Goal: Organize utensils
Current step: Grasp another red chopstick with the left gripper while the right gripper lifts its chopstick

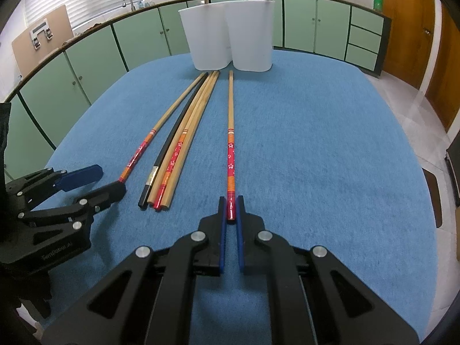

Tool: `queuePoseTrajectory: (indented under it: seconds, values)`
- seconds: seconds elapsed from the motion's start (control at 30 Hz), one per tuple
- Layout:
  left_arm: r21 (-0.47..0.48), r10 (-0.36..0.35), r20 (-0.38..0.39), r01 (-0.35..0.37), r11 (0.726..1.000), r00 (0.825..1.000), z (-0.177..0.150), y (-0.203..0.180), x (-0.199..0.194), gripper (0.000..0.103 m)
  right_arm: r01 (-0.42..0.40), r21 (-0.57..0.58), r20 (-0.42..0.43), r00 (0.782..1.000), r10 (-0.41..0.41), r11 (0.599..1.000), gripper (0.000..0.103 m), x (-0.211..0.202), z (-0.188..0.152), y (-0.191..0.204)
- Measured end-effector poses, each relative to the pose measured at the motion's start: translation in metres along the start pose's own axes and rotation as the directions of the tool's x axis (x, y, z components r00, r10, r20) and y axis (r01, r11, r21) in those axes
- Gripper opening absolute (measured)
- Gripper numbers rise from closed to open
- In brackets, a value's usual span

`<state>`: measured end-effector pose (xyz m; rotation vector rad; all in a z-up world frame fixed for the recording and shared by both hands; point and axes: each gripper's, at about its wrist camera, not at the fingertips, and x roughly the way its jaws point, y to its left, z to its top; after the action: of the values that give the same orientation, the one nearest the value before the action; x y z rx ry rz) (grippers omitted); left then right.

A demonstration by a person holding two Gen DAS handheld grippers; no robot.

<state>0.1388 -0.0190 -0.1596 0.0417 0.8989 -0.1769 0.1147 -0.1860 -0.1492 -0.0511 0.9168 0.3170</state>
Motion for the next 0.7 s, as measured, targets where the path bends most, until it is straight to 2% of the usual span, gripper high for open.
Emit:
queuePoseTrajectory:
  seconds: [0.2,0.33,0.47,0.7]
  values:
    - [-0.019,-0.01,0.005,0.01,1.0,1.0,0.001,-0.005,0.001,0.007,-0.008,0.006,0.003,1.0,0.008,1.0,0.005,-0.001,-0.001,-0.001]
    - [-0.026,-0.013,0.006,0.013,1.0,1.0,0.002,-0.004,-0.001,0.006,-0.005,0.004,0.011,1.0,0.005,1.0,0.005,-0.004,-0.001,-0.001]
    - [-0.03,-0.004,0.039,0.006,1.0,0.999,0.006,0.001,-0.018,0.006,-0.004,0.005,0.043,0.999,0.004,1.0,0.005,-0.017,0.003,-0.003]
    - [-0.022,0.01,0.165,-0.007,1.0,0.986,0.029,0.009,-0.069,0.006,0.003,-0.012,0.147,0.989,-0.001,1.0,0.005,-0.058,0.025,-0.004]
